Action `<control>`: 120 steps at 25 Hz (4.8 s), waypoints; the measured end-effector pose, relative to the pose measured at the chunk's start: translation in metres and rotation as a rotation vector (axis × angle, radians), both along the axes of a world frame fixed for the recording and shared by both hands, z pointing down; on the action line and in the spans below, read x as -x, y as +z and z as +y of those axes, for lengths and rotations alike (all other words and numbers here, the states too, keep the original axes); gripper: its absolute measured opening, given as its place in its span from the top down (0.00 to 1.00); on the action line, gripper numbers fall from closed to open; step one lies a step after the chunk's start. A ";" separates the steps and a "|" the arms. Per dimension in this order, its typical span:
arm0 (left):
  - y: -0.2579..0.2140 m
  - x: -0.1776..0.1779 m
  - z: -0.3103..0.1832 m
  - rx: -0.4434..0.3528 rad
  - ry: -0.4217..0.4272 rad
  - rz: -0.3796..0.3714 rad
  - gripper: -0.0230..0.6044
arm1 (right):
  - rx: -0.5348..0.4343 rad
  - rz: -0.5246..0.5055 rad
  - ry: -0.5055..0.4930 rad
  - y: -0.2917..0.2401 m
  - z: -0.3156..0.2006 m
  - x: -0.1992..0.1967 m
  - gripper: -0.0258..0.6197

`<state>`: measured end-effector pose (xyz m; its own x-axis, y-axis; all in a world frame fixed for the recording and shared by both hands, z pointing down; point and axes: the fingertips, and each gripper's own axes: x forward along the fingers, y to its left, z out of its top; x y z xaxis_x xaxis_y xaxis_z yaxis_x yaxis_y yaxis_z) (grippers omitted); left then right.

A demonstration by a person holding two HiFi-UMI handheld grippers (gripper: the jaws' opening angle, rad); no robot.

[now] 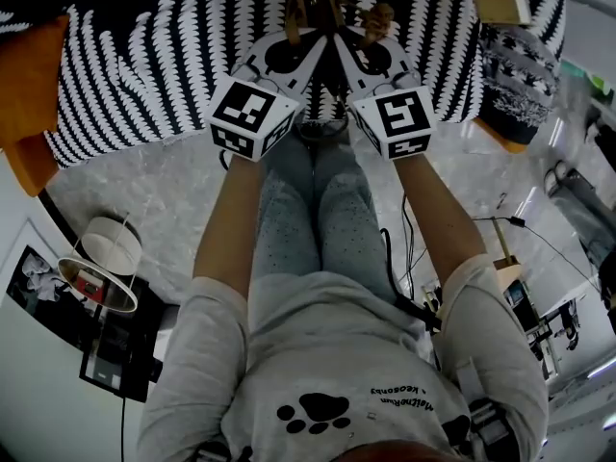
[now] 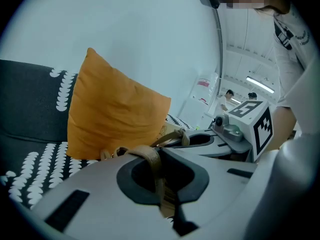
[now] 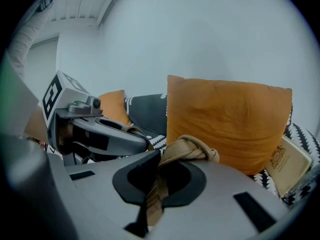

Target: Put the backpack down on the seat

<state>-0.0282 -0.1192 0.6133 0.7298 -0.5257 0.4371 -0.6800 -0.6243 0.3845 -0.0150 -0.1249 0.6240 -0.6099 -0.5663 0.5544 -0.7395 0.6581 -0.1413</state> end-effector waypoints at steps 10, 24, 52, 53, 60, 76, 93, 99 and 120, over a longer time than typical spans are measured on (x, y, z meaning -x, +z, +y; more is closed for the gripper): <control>-0.006 0.014 0.026 0.059 0.015 0.027 0.93 | 0.071 0.138 -0.043 0.001 0.031 0.008 0.90; 0.006 -0.004 0.020 0.098 0.053 -0.004 0.93 | 0.118 0.219 -0.006 0.012 0.021 -0.023 0.90; 0.049 0.001 0.042 0.273 0.031 -0.126 0.57 | 0.346 0.314 0.140 0.066 0.043 -0.076 0.58; 0.044 0.003 0.045 0.272 0.028 -0.129 0.57 | 0.338 0.313 0.143 0.058 0.044 -0.076 0.58; 0.019 0.015 0.062 0.252 -0.011 -0.151 0.57 | 0.273 0.301 0.117 0.023 0.050 -0.060 0.58; -0.063 -0.015 0.056 0.117 -0.040 -0.146 0.89 | 0.199 0.220 0.163 -0.056 0.048 -0.058 0.83; -0.245 -0.018 0.067 -0.018 -0.090 -0.098 0.93 | 0.048 0.070 0.211 -0.247 0.067 -0.056 0.91; -0.298 -0.023 0.081 -0.075 -0.096 -0.080 0.93 | -0.034 0.058 0.203 -0.301 0.077 -0.055 0.91; -0.439 -0.021 0.127 -0.353 -0.191 -0.026 0.93 | -0.299 -0.073 0.198 -0.438 0.134 -0.047 0.91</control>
<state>-0.0070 0.0077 0.1740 0.5954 -0.7719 0.2228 -0.8033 -0.5762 0.1504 0.0323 0.0090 0.1863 -0.5041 -0.8076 0.3060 -0.8517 0.5235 -0.0213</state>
